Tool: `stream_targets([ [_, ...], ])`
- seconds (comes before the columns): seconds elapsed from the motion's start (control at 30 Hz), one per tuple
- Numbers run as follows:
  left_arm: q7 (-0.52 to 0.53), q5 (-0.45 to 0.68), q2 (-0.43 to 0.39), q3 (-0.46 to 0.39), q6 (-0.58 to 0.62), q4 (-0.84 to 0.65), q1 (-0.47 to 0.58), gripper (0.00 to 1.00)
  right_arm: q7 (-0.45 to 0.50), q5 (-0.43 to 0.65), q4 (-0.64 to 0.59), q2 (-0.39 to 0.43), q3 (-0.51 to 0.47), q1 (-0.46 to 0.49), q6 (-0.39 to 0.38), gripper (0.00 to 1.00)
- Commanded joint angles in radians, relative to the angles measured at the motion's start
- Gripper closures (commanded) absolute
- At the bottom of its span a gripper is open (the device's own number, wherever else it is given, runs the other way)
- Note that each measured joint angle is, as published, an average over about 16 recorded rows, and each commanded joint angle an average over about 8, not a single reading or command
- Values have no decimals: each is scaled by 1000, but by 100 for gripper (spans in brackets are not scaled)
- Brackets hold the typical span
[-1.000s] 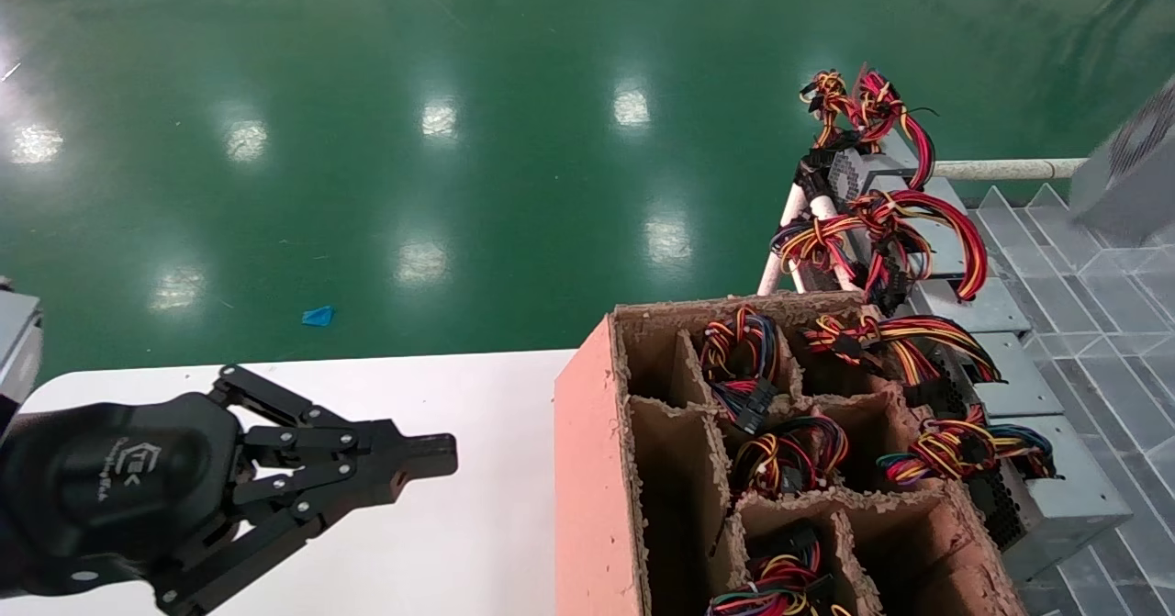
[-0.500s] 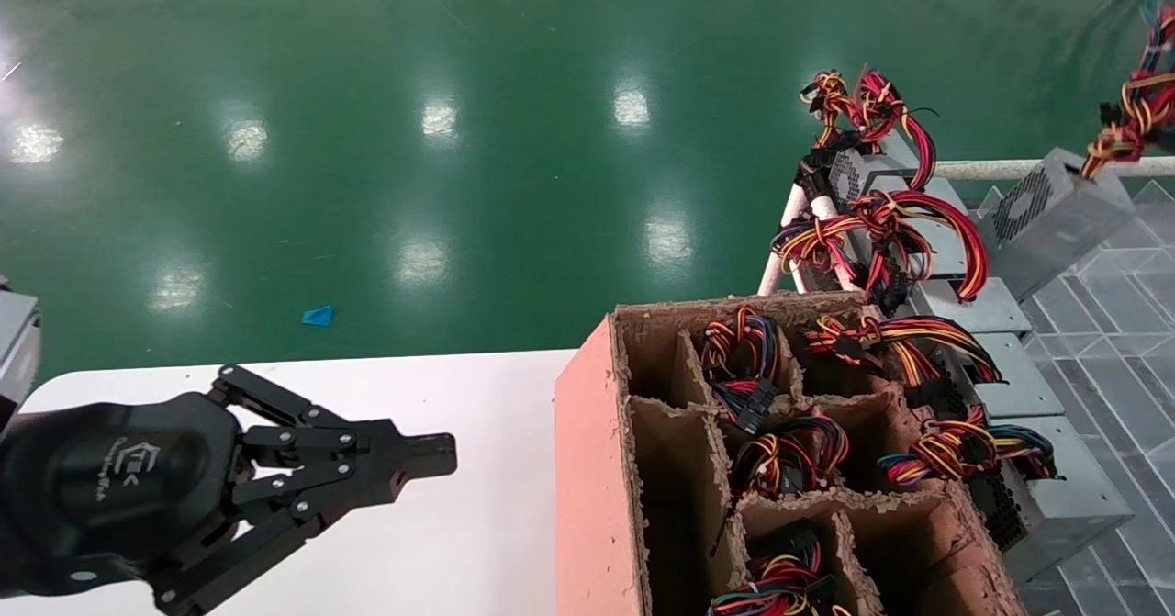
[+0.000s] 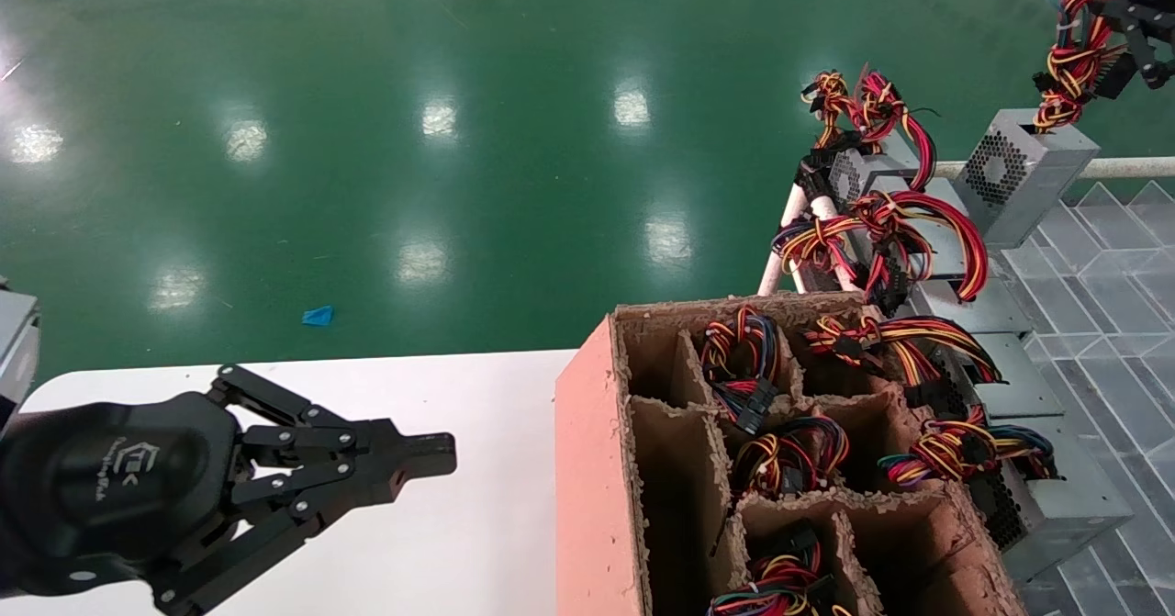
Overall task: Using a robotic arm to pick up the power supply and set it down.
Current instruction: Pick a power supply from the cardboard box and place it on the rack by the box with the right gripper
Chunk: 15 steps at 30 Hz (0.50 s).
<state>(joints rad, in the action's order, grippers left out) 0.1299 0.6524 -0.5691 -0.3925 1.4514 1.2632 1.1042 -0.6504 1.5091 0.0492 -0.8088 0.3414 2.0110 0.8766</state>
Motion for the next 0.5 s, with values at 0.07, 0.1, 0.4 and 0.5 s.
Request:
stream_targets([
  [0.07, 0, 0, 0, 0, 0, 0, 0, 100, -11, -4, -13, -14, -3, -2, -5, 100],
  [0.1, 0, 0, 0, 0, 0, 0, 0, 100, -13, -7, -15, -17, -5, -3, -5, 100],
  [0.4, 0, 0, 0, 0, 0, 0, 0, 100, -29, -39, -26, -56, -26, -5, 5, 100],
  [0.5, 0, 0, 0, 0, 0, 0, 0, 100, -33, -44, -31, -73, -30, -9, 10, 100],
])
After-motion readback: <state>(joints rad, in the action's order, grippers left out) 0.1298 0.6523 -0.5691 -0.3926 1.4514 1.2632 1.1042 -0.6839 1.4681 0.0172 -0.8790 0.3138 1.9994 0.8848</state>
